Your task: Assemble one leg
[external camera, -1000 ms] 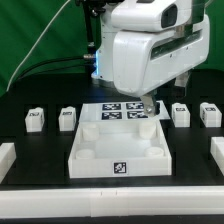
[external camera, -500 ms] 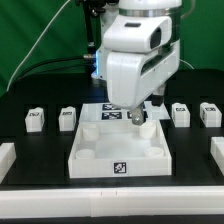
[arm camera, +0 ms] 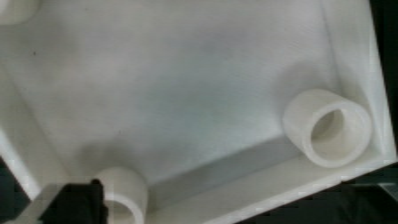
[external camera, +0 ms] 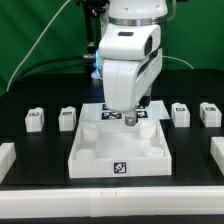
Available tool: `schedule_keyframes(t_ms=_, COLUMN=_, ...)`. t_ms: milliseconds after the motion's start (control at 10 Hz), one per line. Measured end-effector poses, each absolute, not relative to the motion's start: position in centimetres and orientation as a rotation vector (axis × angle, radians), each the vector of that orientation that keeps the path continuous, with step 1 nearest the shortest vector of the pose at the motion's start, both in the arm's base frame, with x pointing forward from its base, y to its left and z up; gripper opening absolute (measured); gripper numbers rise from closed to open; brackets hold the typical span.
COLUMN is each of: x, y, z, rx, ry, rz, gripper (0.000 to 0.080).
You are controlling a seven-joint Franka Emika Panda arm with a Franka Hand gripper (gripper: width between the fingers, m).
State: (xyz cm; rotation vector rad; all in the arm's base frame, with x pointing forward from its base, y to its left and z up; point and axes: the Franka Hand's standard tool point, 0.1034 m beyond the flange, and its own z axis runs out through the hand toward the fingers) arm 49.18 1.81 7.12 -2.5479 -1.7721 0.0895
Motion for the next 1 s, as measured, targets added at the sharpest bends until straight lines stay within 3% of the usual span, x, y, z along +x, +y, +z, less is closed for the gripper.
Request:
schedule_keyframes(t_ms=300, x=48.7, y=1.6, z=6.7, rx=-2.459, ry=-1.897, rz=0.082, gripper=0.065)
schedule_keyframes(t_ms=800, x=44.1, y=0.1, z=5.4, rx=-2.314, ry=-2.047, rz=0.106, gripper=0.065)
schedule_keyframes(t_ms=1000, x=44.6, y=0.3, z=5.4, rx=-2.313, ry=-2.052, rz=0.102, gripper=0.065)
